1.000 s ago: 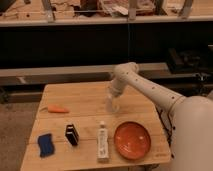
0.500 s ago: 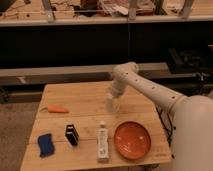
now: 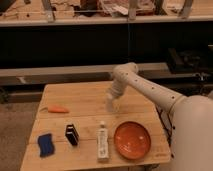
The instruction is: Place the ceramic cup over the eraser
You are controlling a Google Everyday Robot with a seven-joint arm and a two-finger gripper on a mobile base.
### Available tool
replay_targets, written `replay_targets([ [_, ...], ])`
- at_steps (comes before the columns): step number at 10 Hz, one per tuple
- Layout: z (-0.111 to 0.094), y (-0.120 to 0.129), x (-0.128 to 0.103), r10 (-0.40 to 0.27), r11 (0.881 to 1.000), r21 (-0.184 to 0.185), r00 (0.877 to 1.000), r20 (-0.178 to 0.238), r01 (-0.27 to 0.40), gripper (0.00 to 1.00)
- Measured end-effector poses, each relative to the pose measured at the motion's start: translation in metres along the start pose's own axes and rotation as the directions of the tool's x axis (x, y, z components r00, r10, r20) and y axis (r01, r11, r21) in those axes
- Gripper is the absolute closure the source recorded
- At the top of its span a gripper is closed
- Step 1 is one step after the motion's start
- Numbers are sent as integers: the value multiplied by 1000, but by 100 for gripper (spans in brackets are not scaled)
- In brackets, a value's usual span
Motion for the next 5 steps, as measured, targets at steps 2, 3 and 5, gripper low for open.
replay_targets([
  [2, 1, 0, 0, -2, 1000, -3, 1000, 0, 2, 20],
  [3, 1, 0, -1, -4, 1000, -4, 1000, -2, 4, 20],
  [5, 0, 0, -2, -7, 1000, -3, 1000, -10, 7, 27],
])
